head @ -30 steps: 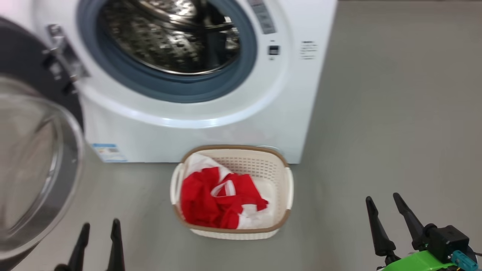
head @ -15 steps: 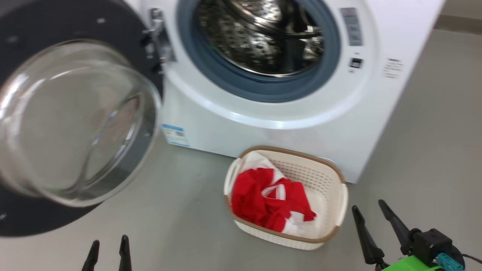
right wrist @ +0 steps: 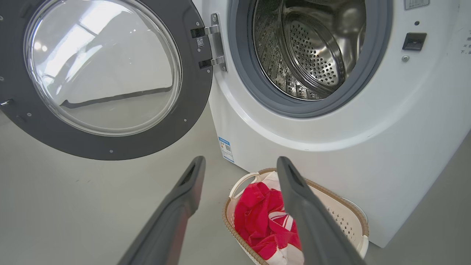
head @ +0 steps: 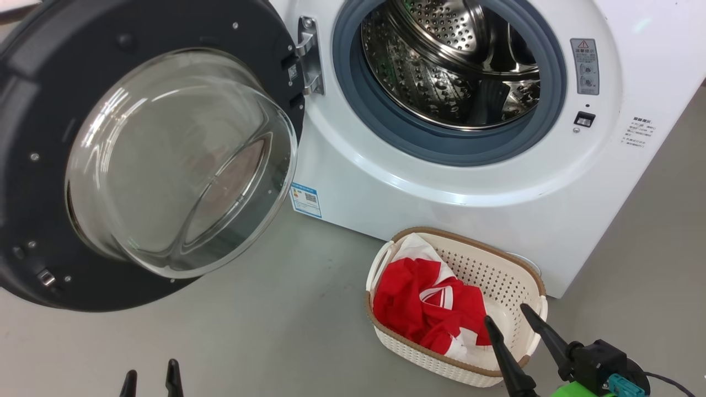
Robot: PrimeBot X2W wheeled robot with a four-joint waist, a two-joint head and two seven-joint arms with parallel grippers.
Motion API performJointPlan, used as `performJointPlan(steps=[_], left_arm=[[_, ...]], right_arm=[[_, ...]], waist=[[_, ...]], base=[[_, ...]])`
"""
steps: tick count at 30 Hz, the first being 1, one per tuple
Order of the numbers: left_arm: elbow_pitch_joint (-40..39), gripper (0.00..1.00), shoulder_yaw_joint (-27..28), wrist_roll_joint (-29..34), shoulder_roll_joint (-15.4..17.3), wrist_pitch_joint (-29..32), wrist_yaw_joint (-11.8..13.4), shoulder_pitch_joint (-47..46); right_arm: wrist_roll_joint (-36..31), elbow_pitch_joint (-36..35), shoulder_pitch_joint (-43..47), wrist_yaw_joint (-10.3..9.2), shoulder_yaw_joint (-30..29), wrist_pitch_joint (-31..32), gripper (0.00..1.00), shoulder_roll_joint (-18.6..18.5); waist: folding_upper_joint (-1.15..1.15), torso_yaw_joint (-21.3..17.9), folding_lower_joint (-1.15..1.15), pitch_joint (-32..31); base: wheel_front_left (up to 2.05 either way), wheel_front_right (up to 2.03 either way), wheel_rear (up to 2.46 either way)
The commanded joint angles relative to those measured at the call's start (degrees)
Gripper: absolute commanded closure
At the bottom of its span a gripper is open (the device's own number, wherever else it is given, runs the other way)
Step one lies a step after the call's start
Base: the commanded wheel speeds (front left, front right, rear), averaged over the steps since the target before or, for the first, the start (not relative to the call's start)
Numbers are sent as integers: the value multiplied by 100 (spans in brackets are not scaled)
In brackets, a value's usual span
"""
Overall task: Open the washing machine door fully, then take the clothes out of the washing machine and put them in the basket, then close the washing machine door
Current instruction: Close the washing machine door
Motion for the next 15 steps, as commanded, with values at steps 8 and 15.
performJointPlan(steps=[8, 15], left_arm=[[-220, 0, 127, -99, 36, -29, 104, 29], [-439, 100, 281, -171, 36, -29, -79, -201]], right_arm=[[98, -90, -218, 28, 236, -37, 0, -79], [99, -124, -149, 28, 127, -37, 0, -64]], waist=[[0, -2, 0, -25], [0, -6, 0, -25]], base=[[0, 0, 0], [0, 0, 0]])
